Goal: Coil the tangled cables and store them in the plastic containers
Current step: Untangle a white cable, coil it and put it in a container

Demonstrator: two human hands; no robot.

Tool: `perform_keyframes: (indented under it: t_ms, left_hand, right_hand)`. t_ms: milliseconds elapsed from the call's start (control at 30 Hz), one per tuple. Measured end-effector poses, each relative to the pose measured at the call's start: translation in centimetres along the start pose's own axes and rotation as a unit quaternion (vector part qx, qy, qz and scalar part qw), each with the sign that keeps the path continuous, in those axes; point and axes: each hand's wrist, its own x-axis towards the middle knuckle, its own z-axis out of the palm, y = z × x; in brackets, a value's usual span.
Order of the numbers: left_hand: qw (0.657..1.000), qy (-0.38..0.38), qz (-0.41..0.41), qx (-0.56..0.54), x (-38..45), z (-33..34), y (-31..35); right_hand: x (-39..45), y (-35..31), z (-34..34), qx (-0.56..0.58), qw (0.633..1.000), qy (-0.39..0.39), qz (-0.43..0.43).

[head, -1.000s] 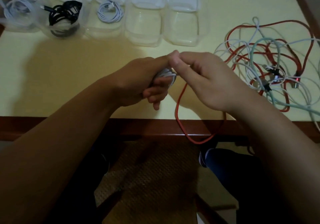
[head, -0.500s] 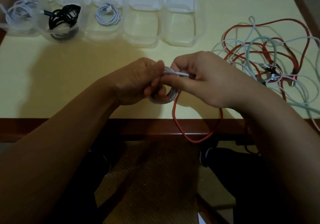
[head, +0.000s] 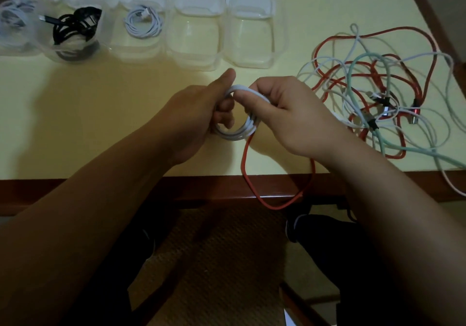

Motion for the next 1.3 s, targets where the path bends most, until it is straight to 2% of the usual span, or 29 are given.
perform_keyframes:
  t_ms: [67,200,267,333,400,433,533,633,733,833,900,933,1000,1067,1133,1233,1300]
  left_hand:
    - [1.0,-0.005,0.013,0.008,-0.3,-0.6,0.0]
    - [0.971,-0.005,0.07,0.229,-1.1,-2.3,0.7]
    - [0.961,-0.004,0.075,0.267,-1.4,-2.9,0.7]
    - [0.959,-0.001,0.069,0.274,-1.6,-3.1,0.6]
    - [0.962,0.01,0.066,0.264,-1.6,-3.0,0.5]
    - [0.965,0.015,0.068,0.254,-1.6,-3.0,0.6]
    - [0.973,0.068,0.055,0.213,-1.2,-3.3,0.9]
    - [0.981,0.119,0.024,0.151,-0.7,-4.2,0.7]
    - [0.992,0.101,0.002,0.07,-0.6,-5.1,0.4]
    - [0.996,0.091,0.001,0.006,-0.5,-5.6,0.3]
    - [0.996,0.084,0.0,-0.042,-0.3,-5.8,0.5]
    - [0.995,0.076,-0.001,-0.069,-0.2,-5.8,0.6]
    - [0.991,0.052,-0.007,-0.119,0.0,-5.8,0.5]
    - [0.987,0.008,-0.025,-0.159,0.1,-5.6,0.1]
    - [0.982,-0.015,-0.041,-0.186,0.3,-5.2,-0.2]
    - [0.982,-0.019,-0.042,-0.183,0.5,-4.6,-0.4]
    - [0.982,-0.022,-0.041,-0.183,0.5,-4.3,-0.4]
  right_hand:
    - [-0.1,-0.5,0.3,0.015,0.999,-0.028,0.039]
    - [-0.1,-2.1,0.1,-0.02,0.994,-0.079,0.072]
    - [0.0,-2.9,-0.3,0.005,0.993,-0.094,0.073]
    - [0.3,-3.1,-0.8,0.078,0.988,-0.073,0.108]
    - [0.7,-2.7,-1.2,0.168,0.975,-0.048,0.139]
    - [1.0,-2.4,-1.3,0.175,0.975,-0.038,0.131]
    - [1.3,-1.1,-0.9,0.1,0.993,-0.049,0.035]
    - [0.7,-0.1,-0.6,0.025,0.993,-0.115,-0.03]
    - [0.5,0.6,-0.6,-0.048,0.989,-0.13,-0.045]
    - [0.3,0.7,-0.4,-0.1,0.984,-0.145,-0.024]
    - [0.4,1.0,-0.4,-0.113,0.986,-0.123,-0.02]
    - [0.6,1.0,-0.4,-0.092,0.991,-0.098,-0.021]
    - [1.0,0.8,-0.4,0.048,0.998,-0.045,-0.007]
    - [1.2,0.3,0.1,0.208,0.977,-0.012,0.032]
    - [1.2,0.0,1.1,0.283,0.956,0.004,0.072]
    - [1.1,-0.4,2.5,0.352,0.927,-0.012,0.13]
    - [0.9,-0.8,3.3,0.433,0.883,-0.064,0.168]
